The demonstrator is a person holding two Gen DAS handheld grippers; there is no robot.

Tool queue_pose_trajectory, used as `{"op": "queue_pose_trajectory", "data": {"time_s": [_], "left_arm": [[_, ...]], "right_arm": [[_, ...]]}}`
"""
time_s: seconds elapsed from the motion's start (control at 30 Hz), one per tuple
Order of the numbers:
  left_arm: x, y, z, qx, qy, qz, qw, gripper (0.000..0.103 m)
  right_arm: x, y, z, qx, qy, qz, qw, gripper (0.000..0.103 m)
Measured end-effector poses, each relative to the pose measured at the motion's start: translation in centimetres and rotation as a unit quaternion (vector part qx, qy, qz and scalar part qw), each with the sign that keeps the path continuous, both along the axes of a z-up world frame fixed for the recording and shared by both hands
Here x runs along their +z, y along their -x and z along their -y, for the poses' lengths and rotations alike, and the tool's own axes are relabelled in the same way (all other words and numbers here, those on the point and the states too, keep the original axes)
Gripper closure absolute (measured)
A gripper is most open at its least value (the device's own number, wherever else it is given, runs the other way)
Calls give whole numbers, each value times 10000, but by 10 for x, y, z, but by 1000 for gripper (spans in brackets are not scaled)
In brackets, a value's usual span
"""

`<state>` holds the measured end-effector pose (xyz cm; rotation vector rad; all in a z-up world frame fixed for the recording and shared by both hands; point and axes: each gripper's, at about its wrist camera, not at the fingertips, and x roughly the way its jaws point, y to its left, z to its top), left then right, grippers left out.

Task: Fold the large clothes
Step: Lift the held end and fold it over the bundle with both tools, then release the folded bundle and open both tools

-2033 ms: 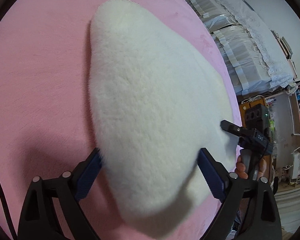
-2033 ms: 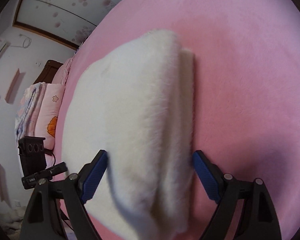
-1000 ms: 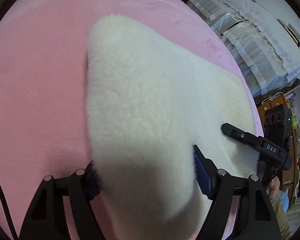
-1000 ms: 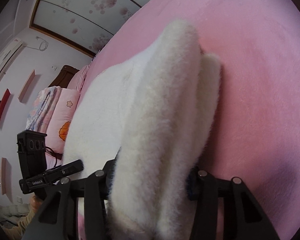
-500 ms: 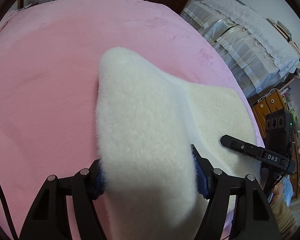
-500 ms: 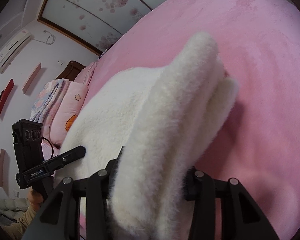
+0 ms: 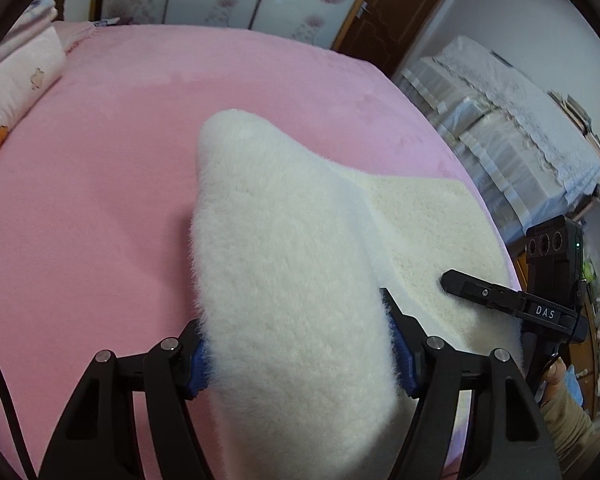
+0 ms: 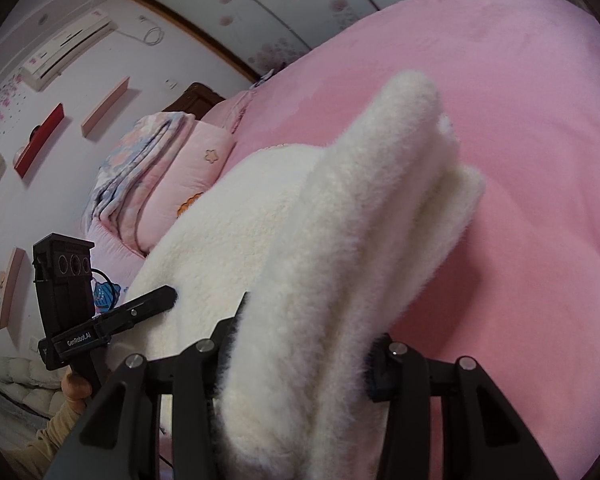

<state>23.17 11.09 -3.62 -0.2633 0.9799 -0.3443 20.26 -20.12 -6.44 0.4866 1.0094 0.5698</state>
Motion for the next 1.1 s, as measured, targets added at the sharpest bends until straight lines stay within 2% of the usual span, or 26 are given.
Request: {"op": "queue_pose_trajectory", "data": {"time_s": [0.17,0.3,0.47,0.53,0.57,0.6,0.63,0.7,0.73,0.77,0.87,1.0,1.1], "left_arm": [[7,-60,-56,132,-54,425,9990,34],[-4,-128,-90,142,-35,730,9972,34],[-45,-207,-126,307,-20,769,9966,34],[-76,-231,-135,396,-148,590,9974,34],[-98,-240,-142,491,-292,352,9977,34],[-118,-246,-148,578,-431,96,9974,31],[-136,-250,-152,616,-456,-58,9970,22],[-147,-242,-163,833,-494,212,9951,5],[-149,-238,-167,871,-435,288,9948,4],[-150,-237,-170,886,-349,265,9951,4],[-145,-233,-167,900,-433,254,9947,4],[-130,-221,-161,1056,-946,279,9895,5],[-108,-204,-155,1283,-1321,377,9822,5]], "right_arm": [[8,-59,-55,197,4,237,9995,60],[9,-117,-89,157,50,502,9986,60],[-13,-195,-115,95,40,689,9976,60],[-36,-222,-123,55,48,612,9981,60],[-50,-233,-127,51,97,537,9985,60],[-67,-243,-132,-27,244,399,9989,60],[-86,-252,-136,-103,364,158,9992,58],[-124,-261,-142,-159,728,-287,9968,46],[-132,-259,-138,-185,702,-285,9970,29],[-134,-255,-133,-249,703,-244,9969,21],[-128,-246,-122,-83,940,-99,9955,20],[-105,-232,-121,-25,1598,120,9871,20],[-81,-214,-122,-154,2050,348,9780,20]]}}
